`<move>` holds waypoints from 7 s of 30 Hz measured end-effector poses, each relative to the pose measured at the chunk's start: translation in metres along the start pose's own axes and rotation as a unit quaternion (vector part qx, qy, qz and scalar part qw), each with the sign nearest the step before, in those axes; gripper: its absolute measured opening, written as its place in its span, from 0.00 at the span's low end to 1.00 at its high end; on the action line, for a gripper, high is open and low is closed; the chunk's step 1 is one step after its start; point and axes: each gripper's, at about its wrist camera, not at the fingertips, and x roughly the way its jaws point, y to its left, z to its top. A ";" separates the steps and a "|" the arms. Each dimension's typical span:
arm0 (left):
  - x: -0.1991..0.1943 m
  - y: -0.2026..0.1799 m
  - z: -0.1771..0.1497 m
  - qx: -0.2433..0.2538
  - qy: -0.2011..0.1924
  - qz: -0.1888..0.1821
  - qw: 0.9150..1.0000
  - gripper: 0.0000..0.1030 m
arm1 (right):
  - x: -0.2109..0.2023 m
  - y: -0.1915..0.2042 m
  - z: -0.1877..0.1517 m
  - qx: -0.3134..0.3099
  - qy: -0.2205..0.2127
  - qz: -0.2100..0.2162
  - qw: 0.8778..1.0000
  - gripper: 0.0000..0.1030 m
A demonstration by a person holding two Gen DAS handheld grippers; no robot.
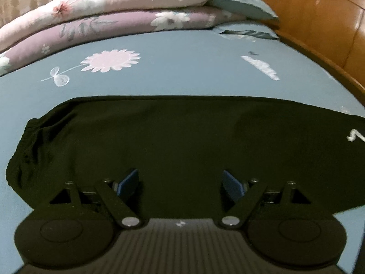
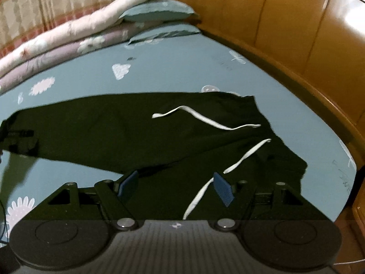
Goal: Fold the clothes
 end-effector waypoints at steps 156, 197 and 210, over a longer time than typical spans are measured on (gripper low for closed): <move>0.051 -0.366 0.027 0.160 0.090 -0.198 0.963 0.91 | 0.098 -0.157 -0.085 -0.123 -0.044 0.125 0.984 1.00; -0.097 -0.414 -0.128 0.263 0.107 -0.157 0.946 0.91 | 0.031 -0.244 -0.079 0.035 -0.162 0.310 0.936 1.00; -0.100 -0.414 -0.155 0.378 0.120 -0.013 0.918 0.92 | 0.046 -0.254 -0.077 0.062 -0.148 0.331 0.930 1.00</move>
